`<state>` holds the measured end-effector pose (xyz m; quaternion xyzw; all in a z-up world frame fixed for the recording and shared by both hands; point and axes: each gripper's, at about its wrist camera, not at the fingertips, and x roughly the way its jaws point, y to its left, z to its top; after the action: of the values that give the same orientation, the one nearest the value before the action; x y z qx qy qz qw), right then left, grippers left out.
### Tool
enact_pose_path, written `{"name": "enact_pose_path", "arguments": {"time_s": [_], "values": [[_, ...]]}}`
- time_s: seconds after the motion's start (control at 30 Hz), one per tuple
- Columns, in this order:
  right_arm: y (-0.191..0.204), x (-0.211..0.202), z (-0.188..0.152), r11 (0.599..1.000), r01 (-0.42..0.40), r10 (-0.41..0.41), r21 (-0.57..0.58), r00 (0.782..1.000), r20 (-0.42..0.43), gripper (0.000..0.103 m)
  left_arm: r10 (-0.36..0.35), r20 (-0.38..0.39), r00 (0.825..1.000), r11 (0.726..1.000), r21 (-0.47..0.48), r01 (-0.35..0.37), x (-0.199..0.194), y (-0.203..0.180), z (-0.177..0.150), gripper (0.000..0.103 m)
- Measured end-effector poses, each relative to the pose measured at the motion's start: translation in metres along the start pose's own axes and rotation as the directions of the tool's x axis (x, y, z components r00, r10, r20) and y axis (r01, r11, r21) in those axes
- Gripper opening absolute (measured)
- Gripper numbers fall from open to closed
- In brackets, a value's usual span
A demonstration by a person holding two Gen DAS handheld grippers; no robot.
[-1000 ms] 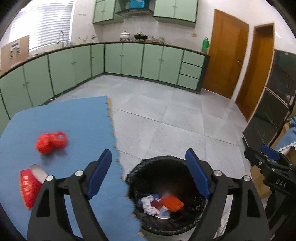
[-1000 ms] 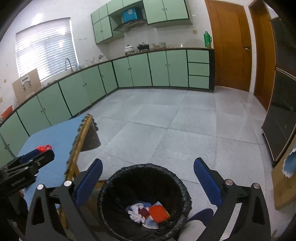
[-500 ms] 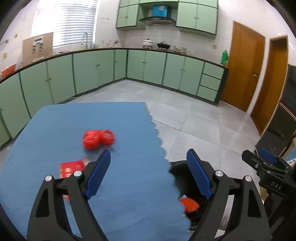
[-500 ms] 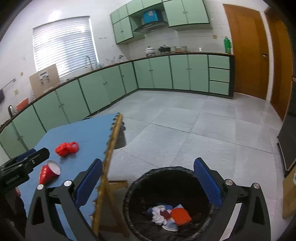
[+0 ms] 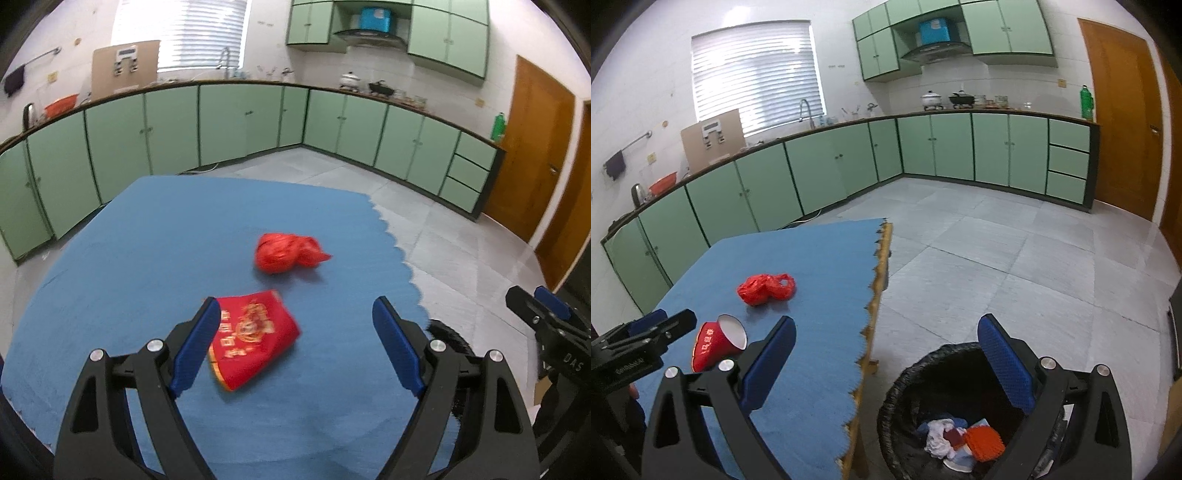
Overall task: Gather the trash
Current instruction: 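Move both tools back to the table and grasp the red paper cup with the left tool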
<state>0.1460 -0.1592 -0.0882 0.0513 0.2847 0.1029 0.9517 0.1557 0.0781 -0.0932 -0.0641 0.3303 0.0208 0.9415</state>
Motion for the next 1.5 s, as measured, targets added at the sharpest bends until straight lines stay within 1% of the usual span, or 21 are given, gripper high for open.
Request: {"name": "enact_pose_path", "arguments": {"time_s": [0.27, 0.4, 0.53, 0.7, 0.9, 1.03, 1.2, 1.37, 1.5], "values": [[0.025, 0.030, 0.000, 0.997, -0.048, 0.046, -0.062, 0.999, -0.026, 0.097, 0.061, -0.053, 0.997, 0.997, -0.052, -0.064, 0.026, 0.024, -0.009, 0.082], [0.034, 0.040, 0.000, 0.994, -0.066, 0.063, -0.089, 0.997, -0.038, 0.097, 0.067, -0.081, 0.994, 0.995, -0.074, -0.073, 0.039, 0.032, -0.011, 0.082], [0.038, 0.048, -0.001, 0.992, -0.084, 0.079, -0.097, 0.996, -0.049, 0.097, 0.072, -0.101, 0.992, 0.994, -0.074, -0.080, 0.051, 0.034, -0.011, 0.082], [0.040, 0.058, -0.002, 0.991, -0.096, 0.090, -0.093, 0.994, -0.063, 0.097, 0.061, -0.115, 0.992, 0.993, -0.096, -0.072, 0.060, 0.035, -0.012, 0.084], [0.039, 0.063, -0.004, 0.991, -0.101, 0.095, -0.086, 0.993, -0.072, 0.097, 0.031, -0.171, 0.985, 0.990, -0.132, -0.054, 0.076, 0.038, -0.016, 0.084], [0.035, 0.065, -0.005, 0.992, -0.097, 0.090, -0.079, 0.993, -0.080, 0.097, 0.024, -0.165, 0.986, 0.986, -0.157, -0.050, 0.077, 0.038, -0.016, 0.082], [0.034, 0.068, -0.006, 0.993, -0.094, 0.087, -0.074, 0.992, -0.092, 0.097, 0.007, -0.162, 0.987, 0.987, -0.155, -0.032, 0.079, 0.036, -0.014, 0.079], [0.035, 0.069, -0.009, 0.993, -0.092, 0.084, -0.073, 0.991, -0.102, 0.097, -0.009, -0.151, 0.989, 0.989, -0.147, -0.014, 0.078, 0.031, -0.014, 0.073], [0.032, 0.070, -0.010, 0.994, -0.089, 0.082, -0.062, 0.991, -0.109, 0.097, -0.019, -0.137, 0.990, 0.990, -0.142, 0.000, 0.075, 0.027, -0.015, 0.071]]}}
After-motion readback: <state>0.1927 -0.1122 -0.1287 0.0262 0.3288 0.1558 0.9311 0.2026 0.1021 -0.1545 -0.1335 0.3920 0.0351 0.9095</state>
